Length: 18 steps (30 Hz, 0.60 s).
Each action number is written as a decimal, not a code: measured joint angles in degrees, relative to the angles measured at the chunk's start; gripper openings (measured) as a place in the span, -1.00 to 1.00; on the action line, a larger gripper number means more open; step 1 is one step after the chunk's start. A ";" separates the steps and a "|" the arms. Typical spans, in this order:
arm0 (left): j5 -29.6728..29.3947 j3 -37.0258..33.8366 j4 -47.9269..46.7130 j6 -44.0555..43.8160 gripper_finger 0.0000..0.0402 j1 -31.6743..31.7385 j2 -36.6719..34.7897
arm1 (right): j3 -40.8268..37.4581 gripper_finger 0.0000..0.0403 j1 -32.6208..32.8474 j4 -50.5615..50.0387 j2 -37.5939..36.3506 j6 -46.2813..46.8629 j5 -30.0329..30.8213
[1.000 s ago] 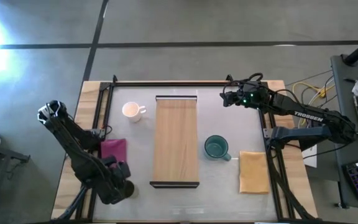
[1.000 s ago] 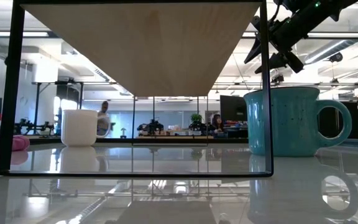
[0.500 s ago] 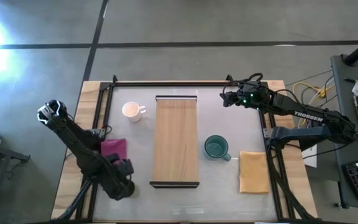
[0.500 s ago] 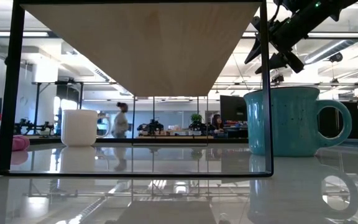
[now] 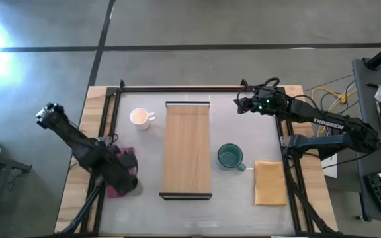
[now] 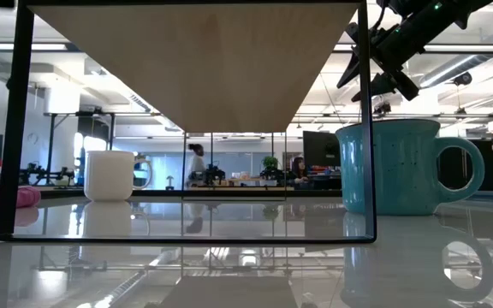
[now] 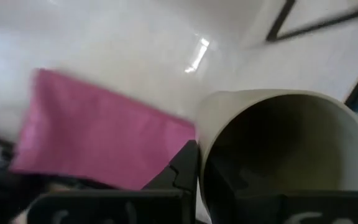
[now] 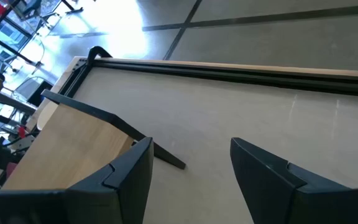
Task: Stack small to large cups/mugs on shelf
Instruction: Put the gray cup on the shelf
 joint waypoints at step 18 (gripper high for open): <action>-8.77 37.46 -9.38 48.75 -1.00 45.42 15.17 | 0.00 0.03 0.55 -4.13 0.03 2.77 -3.50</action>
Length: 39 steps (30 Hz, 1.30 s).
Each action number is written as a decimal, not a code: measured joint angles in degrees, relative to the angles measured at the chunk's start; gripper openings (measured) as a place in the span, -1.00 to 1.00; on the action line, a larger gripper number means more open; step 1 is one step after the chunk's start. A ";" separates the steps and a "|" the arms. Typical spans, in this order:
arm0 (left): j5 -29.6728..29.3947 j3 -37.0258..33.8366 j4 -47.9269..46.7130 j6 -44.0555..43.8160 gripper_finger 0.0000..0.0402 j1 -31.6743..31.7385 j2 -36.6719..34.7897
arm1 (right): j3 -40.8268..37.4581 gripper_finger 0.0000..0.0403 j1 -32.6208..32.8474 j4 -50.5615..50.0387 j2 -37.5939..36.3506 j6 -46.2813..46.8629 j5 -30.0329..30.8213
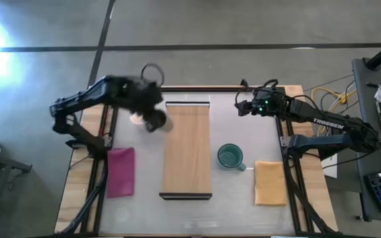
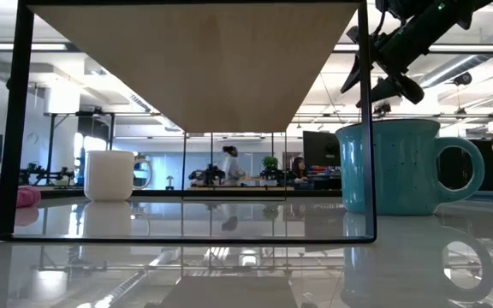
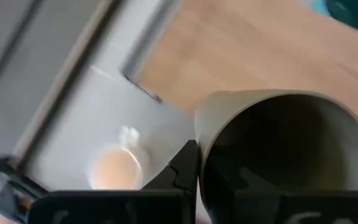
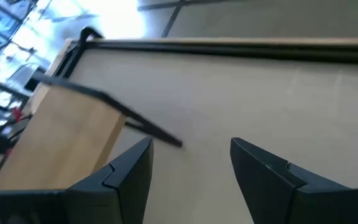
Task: Stack small to large cups/mugs on shelf
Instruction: Put the gray cup on the shelf
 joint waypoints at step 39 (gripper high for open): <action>10.40 22.19 2.97 21.44 -1.00 10.31 22.14 | 0.20 -0.96 9.51 50.09 28.02 10.43 -19.41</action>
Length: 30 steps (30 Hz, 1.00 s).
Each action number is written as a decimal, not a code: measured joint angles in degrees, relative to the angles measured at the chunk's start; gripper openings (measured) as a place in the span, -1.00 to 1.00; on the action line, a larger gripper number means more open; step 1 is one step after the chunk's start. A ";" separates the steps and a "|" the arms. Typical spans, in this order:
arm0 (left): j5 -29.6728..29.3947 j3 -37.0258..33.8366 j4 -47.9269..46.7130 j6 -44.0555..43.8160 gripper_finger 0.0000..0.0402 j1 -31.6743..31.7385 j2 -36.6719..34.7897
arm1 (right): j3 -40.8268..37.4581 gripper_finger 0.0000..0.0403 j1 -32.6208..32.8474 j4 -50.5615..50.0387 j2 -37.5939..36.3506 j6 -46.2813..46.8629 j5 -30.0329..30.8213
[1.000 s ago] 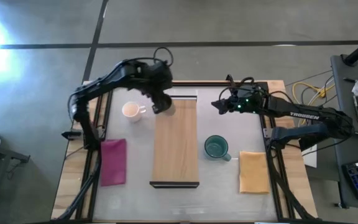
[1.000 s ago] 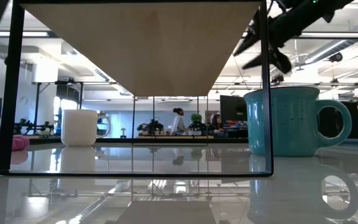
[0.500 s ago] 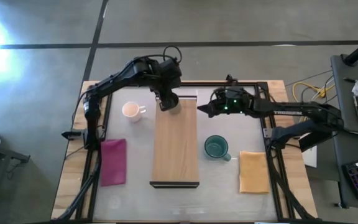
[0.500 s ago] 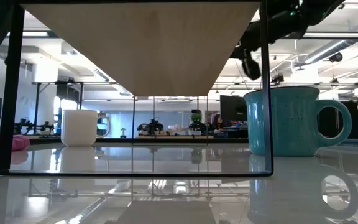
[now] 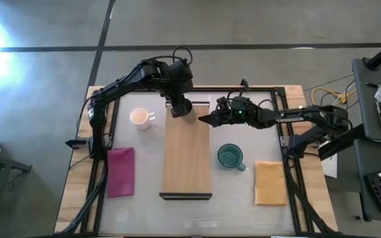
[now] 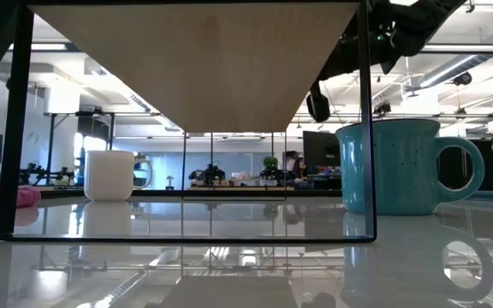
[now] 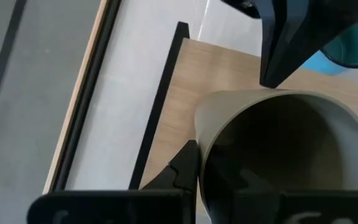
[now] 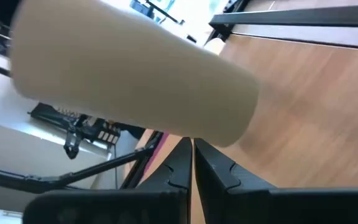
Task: Stack small to large cups/mugs on shelf
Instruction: Put the gray cup on the shelf
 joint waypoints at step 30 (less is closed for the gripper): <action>-2.28 -2.25 2.08 -0.02 -0.51 0.39 -0.34 | 3.87 -0.96 0.35 -1.13 4.47 -1.73 -1.06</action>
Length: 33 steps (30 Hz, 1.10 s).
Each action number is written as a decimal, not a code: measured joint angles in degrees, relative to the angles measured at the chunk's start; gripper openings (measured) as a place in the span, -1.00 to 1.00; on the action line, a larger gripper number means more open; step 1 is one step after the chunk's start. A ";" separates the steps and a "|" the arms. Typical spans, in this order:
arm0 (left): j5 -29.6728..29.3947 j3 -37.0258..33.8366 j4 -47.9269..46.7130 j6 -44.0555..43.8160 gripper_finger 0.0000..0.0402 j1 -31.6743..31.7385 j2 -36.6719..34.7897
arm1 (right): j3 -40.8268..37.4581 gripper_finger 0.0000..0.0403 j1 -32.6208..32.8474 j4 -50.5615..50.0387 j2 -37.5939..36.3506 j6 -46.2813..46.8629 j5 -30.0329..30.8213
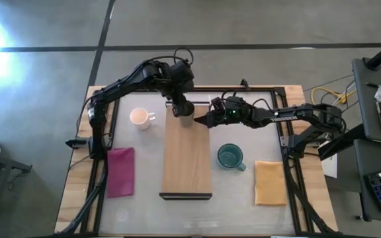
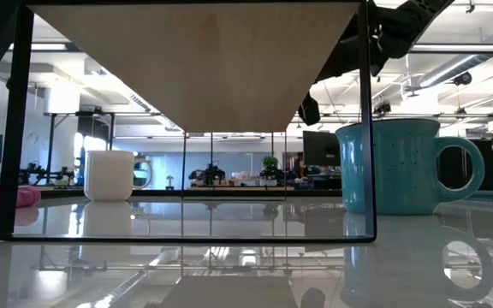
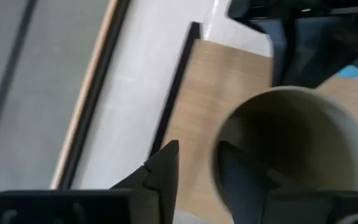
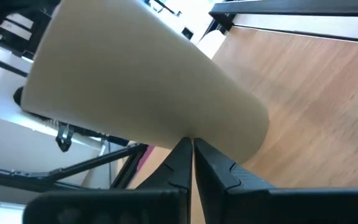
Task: Stack small to large cups/mugs on shelf
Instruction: Put the gray cup on the shelf, then put the blue mug on the shelf
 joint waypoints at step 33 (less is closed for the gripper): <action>-1.53 -40.03 9.86 -18.28 -0.46 -7.37 -39.49 | 8.22 -0.18 12.46 -76.77 -17.23 -7.70 11.19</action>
